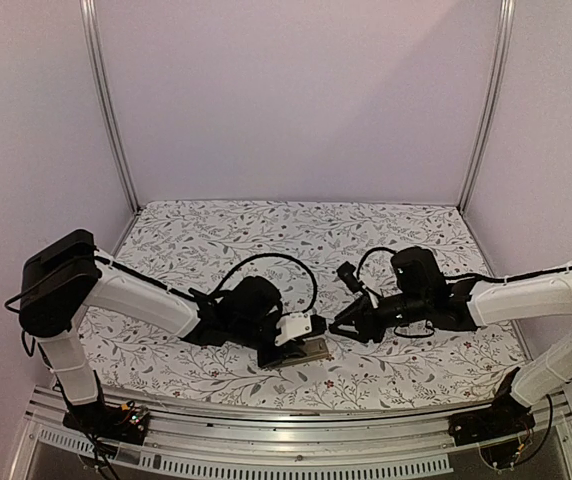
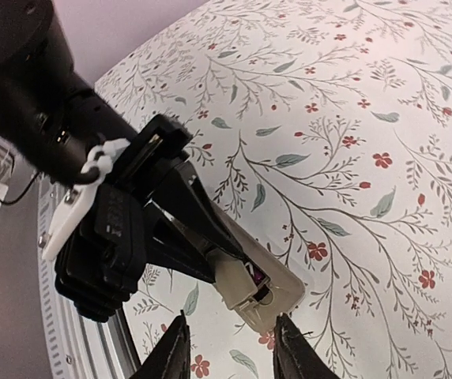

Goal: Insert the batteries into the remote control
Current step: Load the battery cover onto the remote control without the battery cover, then press the battery cover on the remote control.

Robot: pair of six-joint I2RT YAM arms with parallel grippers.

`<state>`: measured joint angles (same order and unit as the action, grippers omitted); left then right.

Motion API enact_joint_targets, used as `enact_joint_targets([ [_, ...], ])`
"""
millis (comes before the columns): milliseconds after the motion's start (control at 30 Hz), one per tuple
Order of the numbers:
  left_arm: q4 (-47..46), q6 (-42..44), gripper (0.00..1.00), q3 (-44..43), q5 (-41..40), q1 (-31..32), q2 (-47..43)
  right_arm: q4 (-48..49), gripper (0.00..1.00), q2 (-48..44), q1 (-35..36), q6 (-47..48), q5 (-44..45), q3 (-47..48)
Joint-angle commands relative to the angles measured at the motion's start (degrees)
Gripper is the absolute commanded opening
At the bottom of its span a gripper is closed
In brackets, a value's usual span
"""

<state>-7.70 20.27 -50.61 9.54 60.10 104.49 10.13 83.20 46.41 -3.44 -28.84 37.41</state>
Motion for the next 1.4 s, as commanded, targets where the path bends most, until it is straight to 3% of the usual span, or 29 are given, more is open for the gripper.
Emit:
enact_joint_targets([
  [0, 3.4, -0.3, 0.17, 1.9, -3.8, 0.5, 0.7, -5.7, 0.32, -4.4, -0.5, -24.4, 11.6, -0.7],
  [100, 3.4, -0.3, 0.17, 2.0, -4.3, 0.6, 0.8, -9.7, 0.28, -4.0, -0.5, -35.1, 14.1, 1.0],
  [200, 3.4, -0.4, 0.17, 2.1, -4.6, 0.9, 0.8, -14.9, 0.26, -1.3, 0.8, -37.8, 14.5, 4.1],
  [500, 3.4, -0.5, 0.17, 2.2, -5.0, 0.9, 0.8, -16.2, 0.2, 9.3, 3.9, -36.6, 8.4, 11.1],
  [933, 3.3, -0.4, 0.16, 2.1, -4.9, 0.9, 0.9, -15.4, 0.2, 14.8, 4.5, -35.5, 3.1, 13.7],
  [1367, 3.5, -0.3, 0.16, 2.0, -5.0, 0.9, 1.0, -16.4, 0.03, 15.4, 4.6, -35.5, 3.8, 14.0],
])
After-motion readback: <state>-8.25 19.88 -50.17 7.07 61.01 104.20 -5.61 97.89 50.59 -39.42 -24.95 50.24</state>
